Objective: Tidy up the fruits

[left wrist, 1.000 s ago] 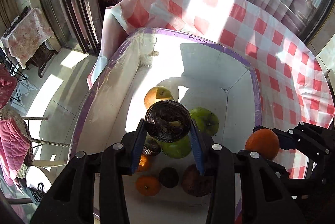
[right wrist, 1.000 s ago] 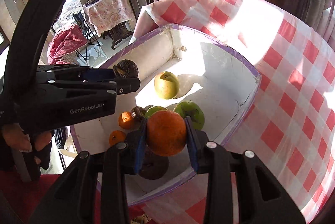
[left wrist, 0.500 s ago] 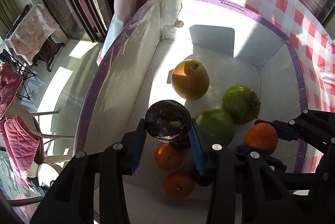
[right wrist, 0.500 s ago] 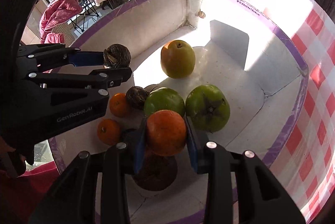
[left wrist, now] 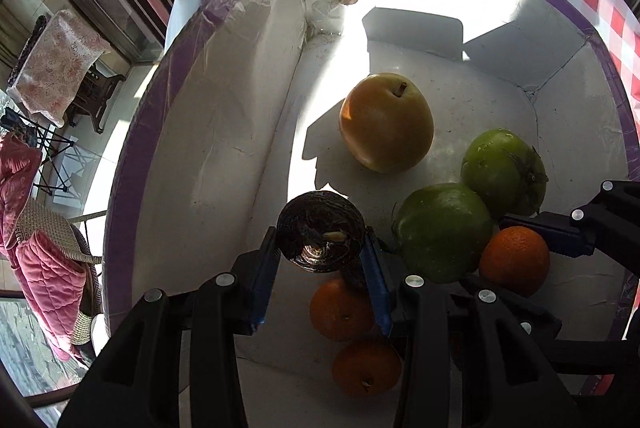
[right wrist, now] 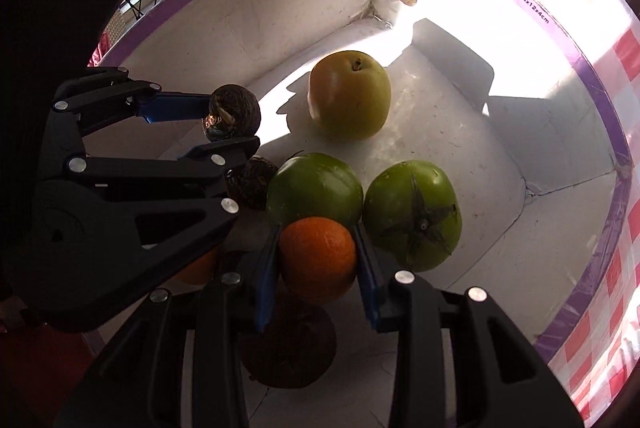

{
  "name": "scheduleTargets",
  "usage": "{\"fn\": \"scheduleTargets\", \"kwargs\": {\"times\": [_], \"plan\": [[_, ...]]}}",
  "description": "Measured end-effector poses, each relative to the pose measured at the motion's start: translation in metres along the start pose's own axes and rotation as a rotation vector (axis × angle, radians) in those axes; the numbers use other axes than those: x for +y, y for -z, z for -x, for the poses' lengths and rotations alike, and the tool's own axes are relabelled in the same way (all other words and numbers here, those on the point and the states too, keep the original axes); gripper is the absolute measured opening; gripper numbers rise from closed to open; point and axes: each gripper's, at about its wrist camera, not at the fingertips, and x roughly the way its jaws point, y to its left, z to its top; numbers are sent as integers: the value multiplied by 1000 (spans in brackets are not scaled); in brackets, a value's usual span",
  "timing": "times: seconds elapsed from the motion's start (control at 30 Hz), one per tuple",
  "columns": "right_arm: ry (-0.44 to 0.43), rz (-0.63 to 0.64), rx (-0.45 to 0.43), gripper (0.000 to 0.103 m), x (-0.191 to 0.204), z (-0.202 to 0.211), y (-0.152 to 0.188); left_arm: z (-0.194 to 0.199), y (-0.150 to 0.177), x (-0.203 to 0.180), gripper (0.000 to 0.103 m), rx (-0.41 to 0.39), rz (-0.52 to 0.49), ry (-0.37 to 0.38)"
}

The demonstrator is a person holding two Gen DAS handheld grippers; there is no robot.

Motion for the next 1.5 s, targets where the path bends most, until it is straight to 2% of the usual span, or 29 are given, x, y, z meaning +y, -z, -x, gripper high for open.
{"fn": "scheduleTargets", "kwargs": {"times": [0.1,0.17,0.23,0.27,0.43,0.6,0.63,0.67,0.73,0.83,0.93,1.03,1.17,1.5], "plan": [[-5,-4,0,37,-1,0,0,-3,-2,2,40,12,3,6],[7,-14,-11,54,-1,2,-1,-4,-2,4,42,17,4,7],[11,-24,-30,55,-2,7,-1,-4,-3,5,49,16,15,-3],[15,-28,-36,56,-3,9,-1,-4,-3,7,57,14,23,-8],[45,-77,-45,69,-14,16,5,3,-1,8,67,-20,15,-11],[79,-97,-76,75,-22,33,13,26,6,7,78,-142,7,-11],[102,-94,-86,88,-22,38,13,34,8,7,79,-175,15,-19],[113,-93,-96,93,-21,45,14,42,11,8,83,-208,24,-25],[95,-101,-125,93,-24,56,15,60,9,12,88,-270,54,-34],[106,-127,-167,94,-30,69,15,79,7,18,88,-311,108,-39],[119,-156,-167,94,-33,70,15,82,7,19,88,-269,140,5],[140,-160,-138,95,-32,62,11,71,10,13,88,-176,132,4],[163,-129,-81,95,-26,44,10,55,19,8,88,-83,110,43],[193,-119,-49,95,-24,37,17,50,23,4,88,-61,80,29]]}}
